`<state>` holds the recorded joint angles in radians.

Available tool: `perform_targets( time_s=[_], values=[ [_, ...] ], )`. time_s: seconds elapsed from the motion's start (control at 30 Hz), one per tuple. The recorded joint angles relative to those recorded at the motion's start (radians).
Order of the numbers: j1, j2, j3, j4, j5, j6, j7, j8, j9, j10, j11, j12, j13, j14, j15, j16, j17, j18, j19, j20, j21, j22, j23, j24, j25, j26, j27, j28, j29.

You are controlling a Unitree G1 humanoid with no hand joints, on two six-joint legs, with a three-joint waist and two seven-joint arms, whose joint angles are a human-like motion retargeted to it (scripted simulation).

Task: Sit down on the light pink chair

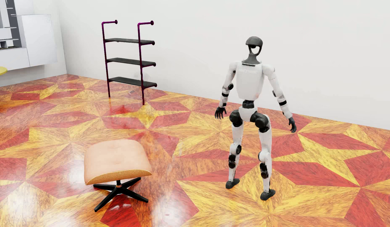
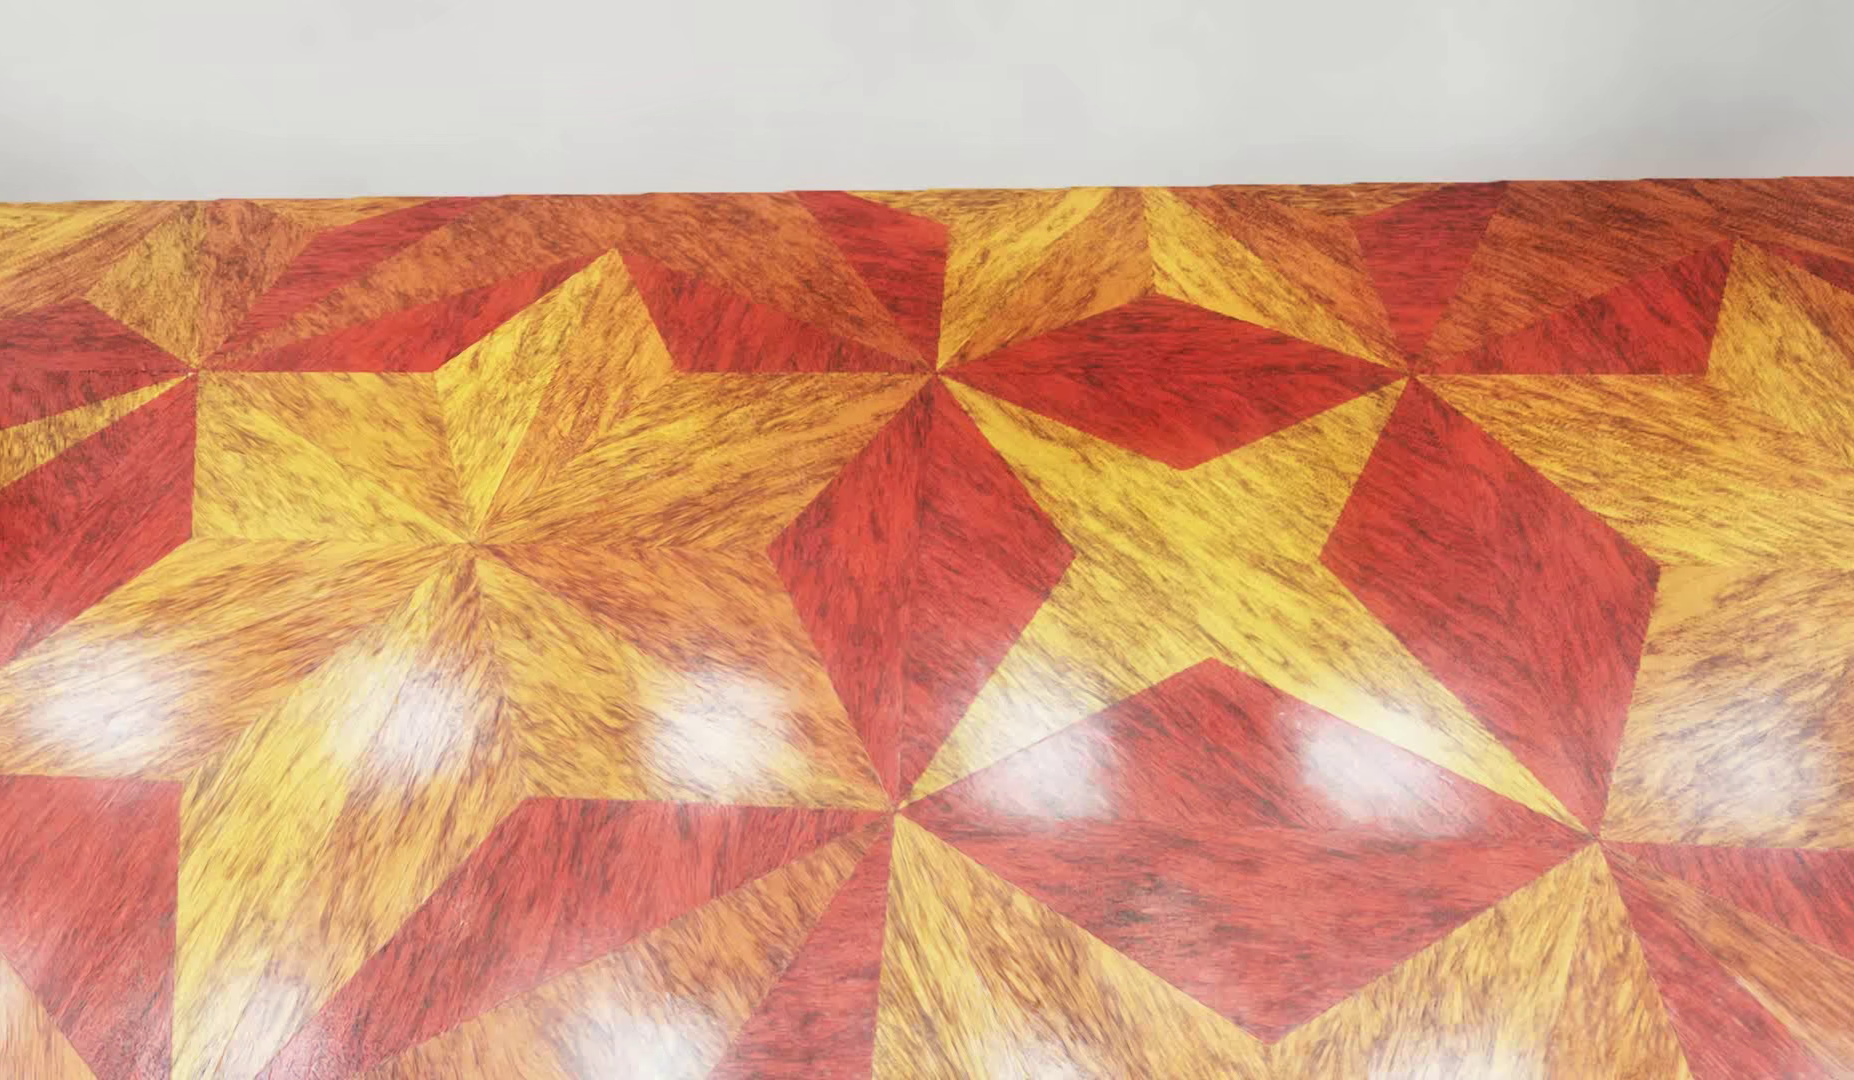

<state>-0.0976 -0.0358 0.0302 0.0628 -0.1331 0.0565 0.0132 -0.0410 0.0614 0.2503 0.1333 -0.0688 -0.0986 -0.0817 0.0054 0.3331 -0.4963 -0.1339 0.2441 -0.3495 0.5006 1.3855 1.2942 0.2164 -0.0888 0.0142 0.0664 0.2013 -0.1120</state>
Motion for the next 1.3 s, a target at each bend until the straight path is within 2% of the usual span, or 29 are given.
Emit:
perform_targets(
  time_s=[0.13, 0.23, 0.3, 0.37, 0.47, 0.5, 0.6, 0.67, 0.8, 0.9, 0.93, 0.97, 1.0, 1.03, 1.1, 1.17, 1.2, 1.23, 1.27, 1.3],
  values=[
    [-0.001, 0.005, -0.002, 0.026, 0.022, -0.002, 0.004, -0.008, 0.002, 0.004, 0.017, 0.013, -0.006, 0.011, -0.025, -0.003, 0.007, -0.009, -0.010, -0.009, -0.005, -0.006, -0.006, 0.025, -0.008, 0.006, -0.011, -0.017, -0.004],
    [-0.006, 0.004, -0.006, 0.044, 0.047, -0.003, -0.009, 0.012, 0.007, 0.013, 0.067, 0.003, 0.002, 0.020, -0.104, 0.011, 0.009, -0.012, -0.035, -0.007, 0.002, -0.012, -0.016, 0.024, -0.015, 0.009, -0.020, -0.025, 0.001],
    [-0.014, 0.000, -0.010, 0.052, 0.064, -0.005, -0.023, 0.035, 0.007, 0.016, 0.102, 0.001, 0.011, 0.033, -0.131, 0.015, 0.017, -0.020, -0.028, -0.015, 0.009, -0.018, -0.024, 0.009, -0.015, 0.006, -0.023, -0.013, 0.010],
    [-0.034, 0.005, -0.003, 0.055, 0.063, -0.001, -0.035, 0.000, 0.011, 0.013, 0.106, -0.014, 0.017, 0.056, -0.103, 0.011, 0.012, -0.025, -0.039, -0.005, 0.013, -0.026, -0.040, 0.020, -0.036, 0.002, -0.025, -0.004, 0.022],
    [-0.082, 0.029, 0.023, 0.048, 0.058, 0.016, -0.064, -0.047, 0.026, 0.008, 0.077, -0.031, 0.023, 0.092, -0.124, -0.009, -0.014, -0.044, -0.035, 0.016, 0.048, -0.053, -0.052, 0.028, -0.047, -0.002, -0.031, -0.001, 0.040],
    [-0.109, 0.040, 0.030, 0.038, 0.057, 0.019, -0.074, -0.059, 0.031, 0.017, 0.057, -0.032, 0.028, 0.099, -0.128, -0.018, -0.035, -0.049, -0.046, 0.013, 0.058, -0.064, -0.069, 0.044, -0.069, -0.009, -0.030, -0.007, 0.052],
    [-0.140, 0.084, 0.053, 0.023, 0.051, 0.028, -0.040, -0.111, 0.060, 0.091, 0.017, -0.029, 0.031, 0.067, -0.126, -0.028, -0.064, -0.019, -0.079, 0.041, 0.041, -0.064, -0.075, 0.101, -0.056, -0.013, -0.043, -0.047, 0.035],
    [-0.141, 0.114, 0.058, 0.041, 0.047, 0.028, -0.016, -0.143, 0.068, 0.130, 0.010, -0.015, 0.039, 0.053, -0.130, -0.021, -0.070, -0.012, -0.113, 0.063, 0.035, -0.055, -0.070, 0.117, -0.058, -0.016, -0.048, -0.071, 0.029],
    [-0.152, 0.185, 0.055, 0.101, 0.040, 0.020, 0.015, -0.195, 0.076, 0.112, 0.001, 0.004, 0.054, 0.052, -0.142, -0.004, -0.059, -0.019, -0.173, 0.107, 0.009, -0.046, -0.073, 0.118, -0.074, -0.026, -0.060, -0.069, 0.028],
    [-0.149, 0.247, 0.055, 0.113, 0.039, 0.018, 0.076, -0.238, 0.097, 0.075, -0.010, 0.002, 0.035, 0.030, -0.105, 0.005, -0.052, 0.016, -0.222, 0.136, 0.022, -0.045, -0.075, 0.151, -0.094, -0.058, -0.075, -0.067, 0.020],
    [-0.186, 0.252, 0.064, 0.081, 0.046, 0.026, 0.056, -0.238, 0.039, 0.093, -0.041, 0.047, 0.066, -0.004, -0.155, 0.003, -0.043, 0.001, -0.143, 0.117, 0.007, -0.079, -0.071, 0.101, -0.014, 0.027, -0.052, -0.089, -0.041],
    [-0.173, 0.262, 0.063, 0.060, 0.039, 0.024, 0.062, -0.244, 0.035, 0.075, -0.023, 0.058, 0.069, 0.011, -0.147, 0.005, -0.043, 0.010, -0.138, 0.119, 0.007, -0.083, -0.086, 0.110, -0.012, 0.025, -0.054, -0.094, -0.046],
    [-0.167, 0.259, 0.063, 0.034, 0.007, 0.013, 0.040, -0.245, 0.033, 0.048, 0.031, 0.063, 0.069, 0.083, -0.147, 0.006, -0.039, -0.012, -0.112, 0.102, 0.003, -0.080, -0.092, 0.106, 0.006, 0.022, -0.060, -0.090, -0.067],
    [-0.166, 0.253, 0.064, 0.001, -0.033, 0.002, 0.011, -0.241, 0.033, 0.062, 0.098, 0.067, 0.070, 0.083, -0.145, 0.009, -0.034, 0.000, -0.070, 0.071, 0.002, -0.077, -0.086, 0.108, 0.027, 0.015, -0.064, -0.093, -0.083],
    [-0.105, 0.211, 0.057, -0.044, -0.110, 0.005, 0.031, -0.241, 0.045, 0.034, 0.297, 0.079, 0.079, 0.078, -0.088, 0.011, -0.051, 0.048, 0.014, 0.052, 0.009, -0.089, -0.104, 0.116, 0.060, 0.013, -0.058, -0.087, -0.066],
    [-0.032, 0.101, 0.034, -0.071, -0.153, 0.006, 0.029, -0.190, 0.060, -0.030, 0.523, 0.076, 0.060, 0.082, -0.042, 0.026, -0.040, 0.099, 0.039, 0.060, 0.010, -0.097, -0.102, 0.106, 0.060, 0.022, -0.048, -0.086, -0.071],
    [0.010, 0.049, 0.019, -0.077, -0.138, 0.004, 0.021, -0.150, 0.074, -0.060, 0.607, 0.069, 0.057, 0.084, -0.064, 0.038, -0.025, 0.107, 0.037, 0.046, 0.009, -0.097, -0.104, 0.090, 0.078, 0.029, -0.048, -0.084, -0.085],
    [0.047, 0.001, 0.000, -0.084, -0.098, 0.004, 0.012, -0.105, 0.080, -0.088, 0.660, 0.065, 0.057, 0.083, -0.105, 0.046, -0.014, 0.113, -0.011, 0.030, 0.018, -0.096, -0.105, 0.084, 0.095, 0.037, -0.048, -0.084, -0.080],
    [0.071, -0.053, -0.018, -0.088, -0.058, 0.002, 0.006, -0.063, 0.088, -0.095, 0.693, 0.056, 0.054, 0.071, -0.140, 0.054, -0.006, 0.116, -0.046, 0.005, 0.017, -0.095, -0.107, 0.078, 0.077, 0.036, -0.049, -0.083, -0.060],
    [0.075, -0.117, -0.034, -0.089, -0.027, -0.004, 0.007, -0.031, 0.092, -0.072, 0.708, 0.044, 0.052, 0.047, -0.153, 0.063, 0.001, 0.118, -0.024, -0.016, 0.005, -0.097, -0.112, 0.079, 0.047, 0.031, -0.053, -0.085, -0.041]
  ],
)
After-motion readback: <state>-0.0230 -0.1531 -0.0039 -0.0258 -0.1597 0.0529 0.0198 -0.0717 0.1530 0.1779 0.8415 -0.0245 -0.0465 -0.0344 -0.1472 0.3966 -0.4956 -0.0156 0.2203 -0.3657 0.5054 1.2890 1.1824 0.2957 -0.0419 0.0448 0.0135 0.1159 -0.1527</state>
